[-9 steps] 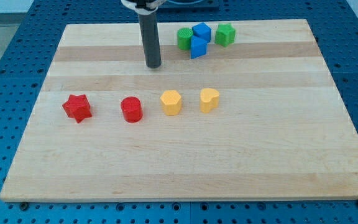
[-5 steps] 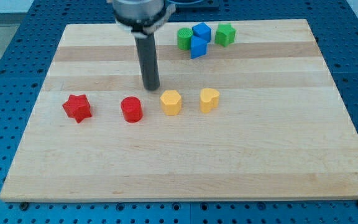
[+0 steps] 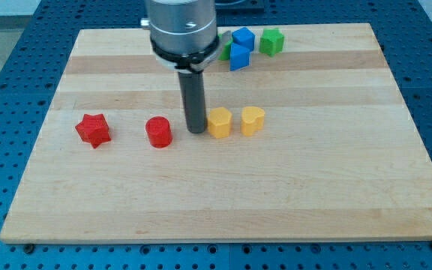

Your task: Move the yellow blocks bottom right to the green star

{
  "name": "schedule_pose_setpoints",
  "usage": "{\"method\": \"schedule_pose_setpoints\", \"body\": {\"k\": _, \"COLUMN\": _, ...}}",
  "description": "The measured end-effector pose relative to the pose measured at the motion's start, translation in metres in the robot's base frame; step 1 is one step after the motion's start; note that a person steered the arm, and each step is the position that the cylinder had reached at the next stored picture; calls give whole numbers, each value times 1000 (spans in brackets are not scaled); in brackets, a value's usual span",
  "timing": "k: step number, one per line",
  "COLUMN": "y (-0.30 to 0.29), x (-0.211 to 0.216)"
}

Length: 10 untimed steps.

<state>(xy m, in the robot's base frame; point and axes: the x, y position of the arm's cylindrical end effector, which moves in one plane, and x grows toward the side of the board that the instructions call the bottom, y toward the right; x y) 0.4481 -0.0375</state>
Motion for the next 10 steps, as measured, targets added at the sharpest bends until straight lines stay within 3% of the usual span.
{"method": "schedule_pose_setpoints", "body": {"k": 2, "y": 60, "x": -1}}
{"method": "schedule_pose_setpoints", "body": {"k": 4, "y": 83, "x": -1}}
{"method": "schedule_pose_setpoints", "body": {"k": 10, "y": 95, "x": -13}}
